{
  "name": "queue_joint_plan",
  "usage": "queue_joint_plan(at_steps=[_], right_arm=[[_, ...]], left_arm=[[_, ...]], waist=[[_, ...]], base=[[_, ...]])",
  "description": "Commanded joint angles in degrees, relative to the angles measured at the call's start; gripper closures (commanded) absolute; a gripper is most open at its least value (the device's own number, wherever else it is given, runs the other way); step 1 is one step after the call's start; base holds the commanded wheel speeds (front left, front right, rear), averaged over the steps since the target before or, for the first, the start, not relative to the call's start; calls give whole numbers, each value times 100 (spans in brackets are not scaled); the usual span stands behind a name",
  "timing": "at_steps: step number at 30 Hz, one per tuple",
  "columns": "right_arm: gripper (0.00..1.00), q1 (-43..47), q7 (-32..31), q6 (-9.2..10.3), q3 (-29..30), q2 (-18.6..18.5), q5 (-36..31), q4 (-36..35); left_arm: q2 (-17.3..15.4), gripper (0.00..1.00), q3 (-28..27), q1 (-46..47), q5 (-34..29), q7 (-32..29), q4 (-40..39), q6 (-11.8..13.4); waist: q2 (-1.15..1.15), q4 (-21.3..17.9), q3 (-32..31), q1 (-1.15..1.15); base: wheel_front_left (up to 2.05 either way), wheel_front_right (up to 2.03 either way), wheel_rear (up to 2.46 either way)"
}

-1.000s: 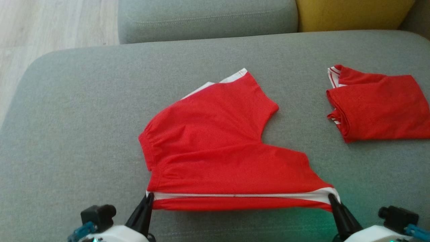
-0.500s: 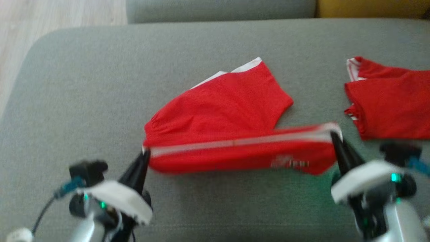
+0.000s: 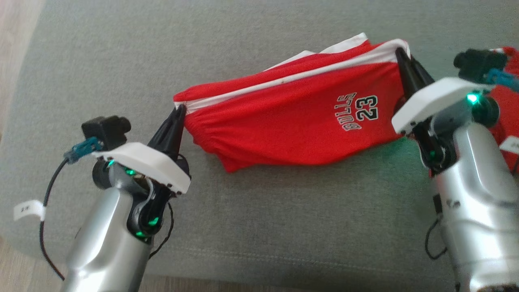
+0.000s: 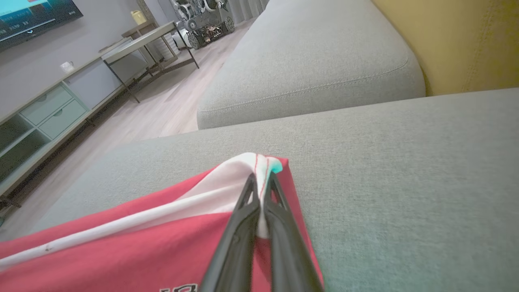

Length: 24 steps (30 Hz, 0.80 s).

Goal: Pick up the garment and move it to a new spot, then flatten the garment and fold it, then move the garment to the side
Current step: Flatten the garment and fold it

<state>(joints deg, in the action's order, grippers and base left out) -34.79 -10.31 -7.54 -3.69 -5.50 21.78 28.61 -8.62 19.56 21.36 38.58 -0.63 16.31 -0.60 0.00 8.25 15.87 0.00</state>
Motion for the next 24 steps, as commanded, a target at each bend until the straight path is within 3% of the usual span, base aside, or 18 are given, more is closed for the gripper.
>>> queue_joint_plan(at_steps=[1,8,9,10,11,13,14,20,24], right_arm=[[100,-295,123,5,-159,-27,63,42],[100,-1068,591,5,-549,-117,227,1242],[84,-1143,667,5,-598,-123,258,1379],[45,-1210,737,5,-648,-134,273,1515],[0,-1277,820,5,-705,-152,250,1644],[0,-1374,1018,5,-793,-134,294,1840],[0,-1410,1136,5,-849,-124,314,1910],[0,-1375,1969,5,-1240,-183,176,2117],[0,-1206,2351,5,-1274,-187,-88,2054]], left_arm=[[-78,100,-235,271,37,64,-15,-46],[140,100,-119,648,184,94,687,-280],[167,100,-90,688,199,107,772,-317],[192,100,-58,723,224,98,859,-355],[208,87,-27,759,237,97,939,-387],[237,47,1,818,265,159,1064,-438],[244,0,12,841,268,192,1120,-455],[189,0,29,788,144,637,1273,-492],[71,0,-22,644,-41,1057,1181,-386]], waist=[[0,158,159,0],[0,263,342,0],[0,266,357,0],[0,266,373,0],[0,262,387,0],[0,248,397,0],[0,239,398,0],[0,132,266,0],[0,50,121,0]], base=[[0,0,0],[0,0,0],[0,0,0],[0,0,0],[0,0,0],[0,0,0],[0,0,0],[0,0,0],[0,0,0]])
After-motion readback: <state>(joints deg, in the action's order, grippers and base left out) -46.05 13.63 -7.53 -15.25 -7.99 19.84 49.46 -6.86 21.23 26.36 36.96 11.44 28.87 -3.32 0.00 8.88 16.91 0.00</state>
